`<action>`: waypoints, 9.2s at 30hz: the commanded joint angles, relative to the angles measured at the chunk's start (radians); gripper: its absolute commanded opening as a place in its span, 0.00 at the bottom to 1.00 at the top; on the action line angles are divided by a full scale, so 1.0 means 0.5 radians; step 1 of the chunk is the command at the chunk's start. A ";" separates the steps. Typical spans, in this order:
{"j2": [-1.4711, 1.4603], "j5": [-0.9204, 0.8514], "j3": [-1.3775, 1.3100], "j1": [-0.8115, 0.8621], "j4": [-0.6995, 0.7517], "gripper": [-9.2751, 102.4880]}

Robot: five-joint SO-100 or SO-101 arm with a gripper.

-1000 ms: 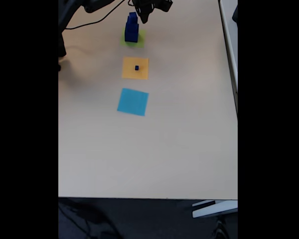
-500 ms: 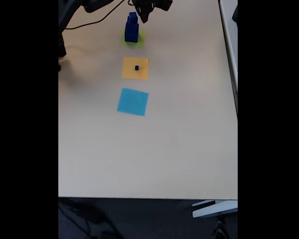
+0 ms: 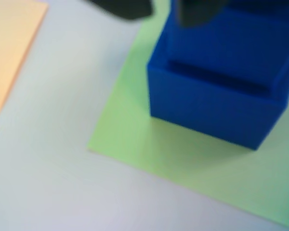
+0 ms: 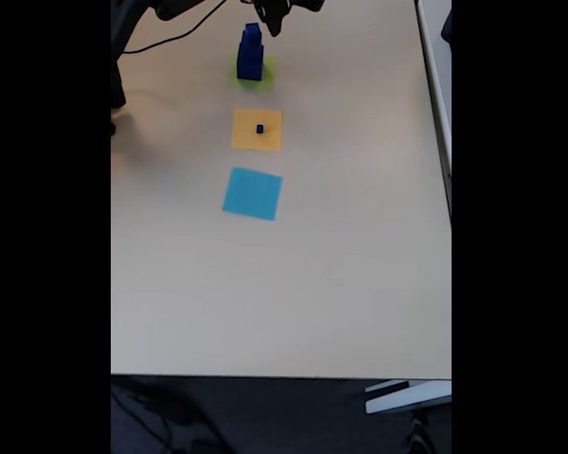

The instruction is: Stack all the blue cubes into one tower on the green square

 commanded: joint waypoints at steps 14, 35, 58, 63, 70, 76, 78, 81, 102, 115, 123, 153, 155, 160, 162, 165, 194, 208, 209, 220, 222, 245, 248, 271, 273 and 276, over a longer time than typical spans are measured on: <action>0.202 0.028 0.012 -0.034 0.015 0.08; 0.288 0.034 0.175 -0.018 0.018 0.08; 0.301 0.015 0.193 -0.006 0.015 0.08; 0.301 0.009 0.206 0.000 0.015 0.08; 0.301 0.009 0.212 0.003 0.015 0.08; 0.301 0.009 0.215 0.003 0.012 0.08; 0.301 0.006 0.215 0.003 0.012 0.08; 0.301 0.003 0.215 0.003 0.012 0.08; 0.261 0.031 0.132 0.009 -0.003 0.08; 0.239 0.055 0.071 0.025 -0.061 0.08; 0.196 0.123 0.049 -0.009 -0.104 0.08; 0.153 0.178 0.123 -0.080 -0.052 0.08; 0.160 0.175 0.141 -0.080 -0.049 0.08; 0.178 0.156 0.172 -0.077 -0.040 0.08; 0.184 0.153 0.184 -0.077 -0.040 0.08; 0.190 0.150 0.206 -0.077 -0.040 0.08; 0.279 0.092 0.310 -0.028 -0.046 0.08; 0.353 -0.199 0.190 0.107 -0.166 0.08; 0.350 -0.224 0.156 0.117 -0.209 0.08; 0.344 -0.383 0.052 0.132 -0.724 0.08; 0.341 -0.399 0.052 0.132 -0.798 0.08; 0.282 0.209 -0.098 0.018 -0.828 0.34; 0.270 0.307 -0.160 0.009 -0.819 0.34; 0.488 0.736 0.239 -0.230 -0.488 0.37; 0.565 0.739 0.393 -0.255 -0.488 0.37; 0.641 0.690 0.552 -0.264 -0.479 0.37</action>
